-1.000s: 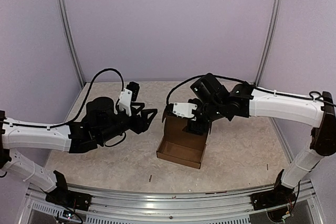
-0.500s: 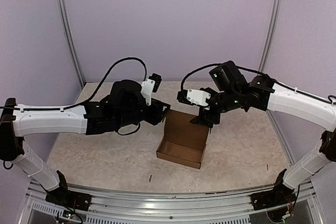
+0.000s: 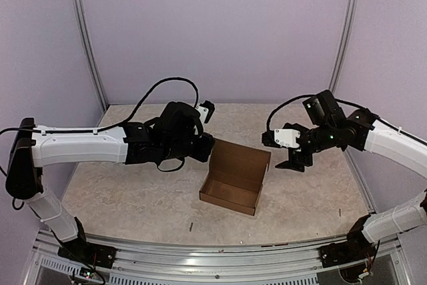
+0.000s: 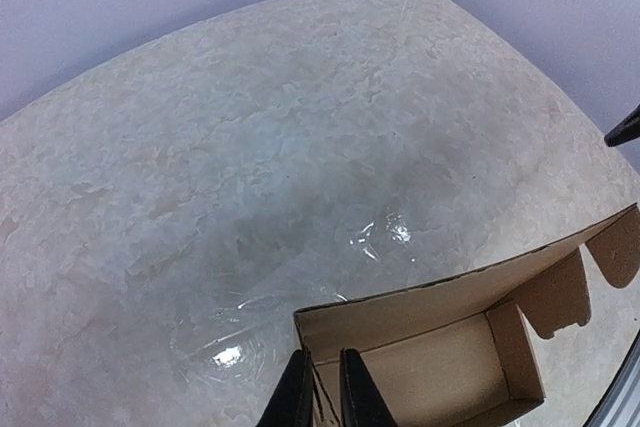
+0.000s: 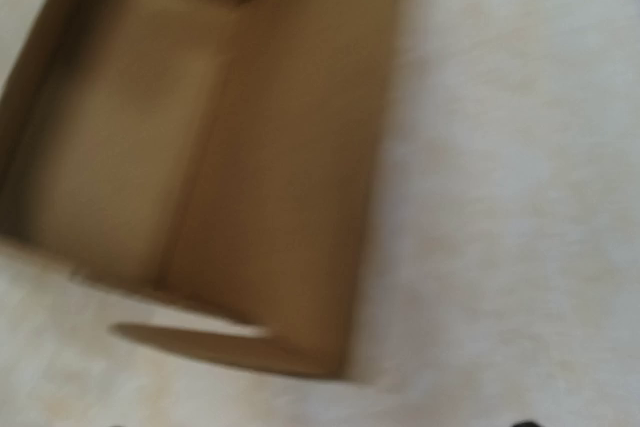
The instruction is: Fold the paper box
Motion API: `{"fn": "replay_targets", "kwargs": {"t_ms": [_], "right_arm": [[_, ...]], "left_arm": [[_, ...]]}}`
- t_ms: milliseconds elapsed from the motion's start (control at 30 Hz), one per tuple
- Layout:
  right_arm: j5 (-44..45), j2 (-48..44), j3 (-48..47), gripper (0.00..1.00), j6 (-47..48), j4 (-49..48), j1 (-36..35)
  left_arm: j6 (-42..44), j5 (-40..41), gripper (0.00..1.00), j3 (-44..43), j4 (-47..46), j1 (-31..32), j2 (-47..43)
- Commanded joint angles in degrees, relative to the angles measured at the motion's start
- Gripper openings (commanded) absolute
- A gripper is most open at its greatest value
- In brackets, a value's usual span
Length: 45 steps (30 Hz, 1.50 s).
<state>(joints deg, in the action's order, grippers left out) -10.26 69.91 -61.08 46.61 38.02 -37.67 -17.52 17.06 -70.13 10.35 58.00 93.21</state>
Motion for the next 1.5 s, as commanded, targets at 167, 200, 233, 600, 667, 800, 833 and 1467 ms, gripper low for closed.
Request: {"fn": "replay_targets", "kwargs": {"t_ms": [167, 200, 233, 600, 667, 800, 833, 1467], "right_arm": [[-4.9, 3.5, 6.7, 0.81, 4.8, -4.3, 0.4], [-5.5, 3.8, 6.5, 0.8, 4.4, -4.6, 0.4], [-6.2, 3.8, 6.5, 0.8, 4.2, -5.0, 0.4], [-8.8, 4.1, 9.1, 0.79, 2.1, -10.5, 0.4], [-9.0, 4.2, 9.3, 0.79, 2.0, -10.6, 0.4], [-9.0, 3.9, 9.4, 0.79, 1.6, -10.2, 0.4], [-8.8, 3.7, 9.4, 0.79, 1.7, -10.2, 0.4], [-8.6, 3.0, 11.6, 0.75, 2.5, -12.3, 0.4]], "left_arm": [[-1.4, 1.6, 0.12, -3.2, 5.7, 0.1, 2.4], [-1.9, 2.0, 0.14, -3.8, 6.6, 0.2, 2.6], [-2.2, 2.2, 0.15, -3.8, 7.0, 0.2, 2.6], [-4.0, 1.5, 0.37, -0.9, 5.3, 0.2, -0.6], [-4.0, 1.0, 0.37, -0.6, 5.0, 0.3, -1.3], [-2.8, 0.3, 0.37, 0.4, 3.9, 1.0, -3.2], [-2.7, 0.3, 0.36, 0.6, 3.5, 1.1, -3.7], [-0.7, -2.7, 0.23, -1.7, 5.7, -1.0, 1.4]]}}
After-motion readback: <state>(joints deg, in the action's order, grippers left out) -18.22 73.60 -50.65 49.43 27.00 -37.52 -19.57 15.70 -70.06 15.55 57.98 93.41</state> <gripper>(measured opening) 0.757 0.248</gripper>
